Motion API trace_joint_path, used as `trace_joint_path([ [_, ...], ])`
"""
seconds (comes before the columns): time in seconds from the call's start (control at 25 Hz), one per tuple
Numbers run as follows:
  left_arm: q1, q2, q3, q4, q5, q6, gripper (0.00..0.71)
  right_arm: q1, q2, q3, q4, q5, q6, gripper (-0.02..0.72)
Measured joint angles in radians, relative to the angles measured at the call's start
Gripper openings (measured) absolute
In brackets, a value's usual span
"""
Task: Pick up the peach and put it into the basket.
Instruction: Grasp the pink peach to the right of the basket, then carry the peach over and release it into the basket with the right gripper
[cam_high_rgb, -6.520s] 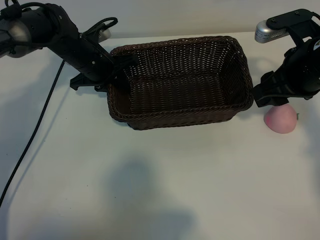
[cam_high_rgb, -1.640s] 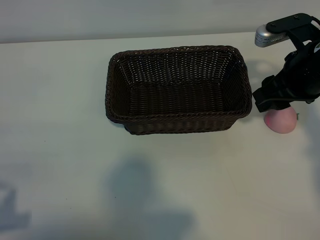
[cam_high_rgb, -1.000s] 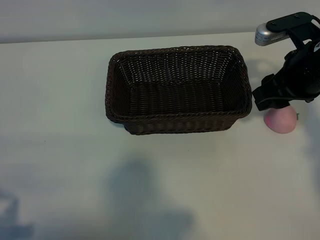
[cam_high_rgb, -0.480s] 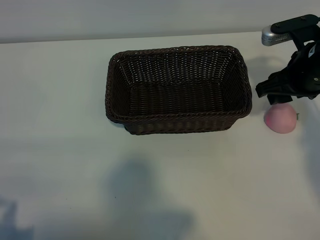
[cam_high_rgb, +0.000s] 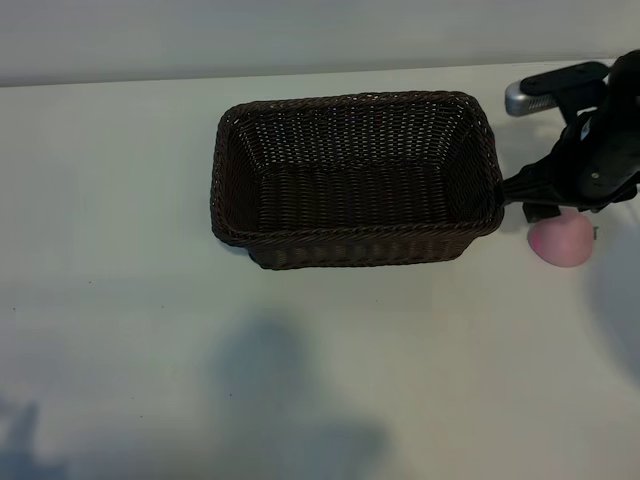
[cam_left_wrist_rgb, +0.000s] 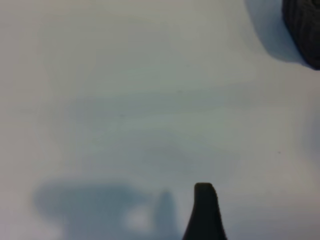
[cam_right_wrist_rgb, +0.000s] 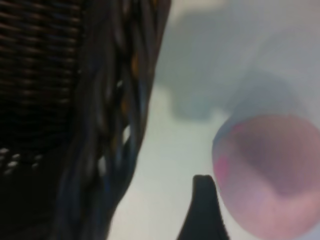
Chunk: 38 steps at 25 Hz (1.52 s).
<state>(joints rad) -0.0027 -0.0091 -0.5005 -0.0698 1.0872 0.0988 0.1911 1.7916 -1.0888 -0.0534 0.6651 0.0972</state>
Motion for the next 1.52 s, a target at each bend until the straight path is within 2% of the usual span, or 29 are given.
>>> trace_joint_path([
  [0.2, -0.061, 0.0, 0.0, 0.0, 0.0, 0.0, 0.554, -0.022, 0.045, 0.0, -0.039, -0.014, 0.049, 0.54],
  [0.56, -0.067, 0.0, 0.0, 0.0, 0.0, 0.0, 0.554, -0.048, 0.098, 0.0, -0.038, -0.029, 0.051, 0.524],
  [0.64, -0.067, 0.0, 0.0, 0.0, 0.0, 0.0, 0.554, -0.05, 0.113, 0.0, -0.031, -0.032, 0.047, 0.488],
  [0.72, -0.067, 0.0, 0.0, 0.0, 0.0, 0.0, 0.554, -0.05, 0.121, 0.0, -0.03, -0.035, 0.046, 0.415],
  [0.88, -0.067, 0.0, 0.0, 0.0, 0.0, 0.0, 0.554, -0.05, 0.121, -0.003, -0.03, -0.035, 0.046, 0.135],
  [0.96, -0.067, 0.0, 0.0, 0.0, 0.0, 0.0, 0.554, -0.05, 0.121, -0.007, -0.03, -0.031, 0.046, 0.066],
  [1.2, -0.067, 0.0, 0.0, 0.0, 0.0, 0.0, 0.554, -0.05, 0.087, -0.014, -0.028, 0.003, 0.046, 0.047],
  [1.52, -0.067, 0.0, 0.0, 0.0, 0.0, 0.0, 0.554, -0.05, -0.075, -0.132, -0.03, 0.166, 0.046, 0.045],
])
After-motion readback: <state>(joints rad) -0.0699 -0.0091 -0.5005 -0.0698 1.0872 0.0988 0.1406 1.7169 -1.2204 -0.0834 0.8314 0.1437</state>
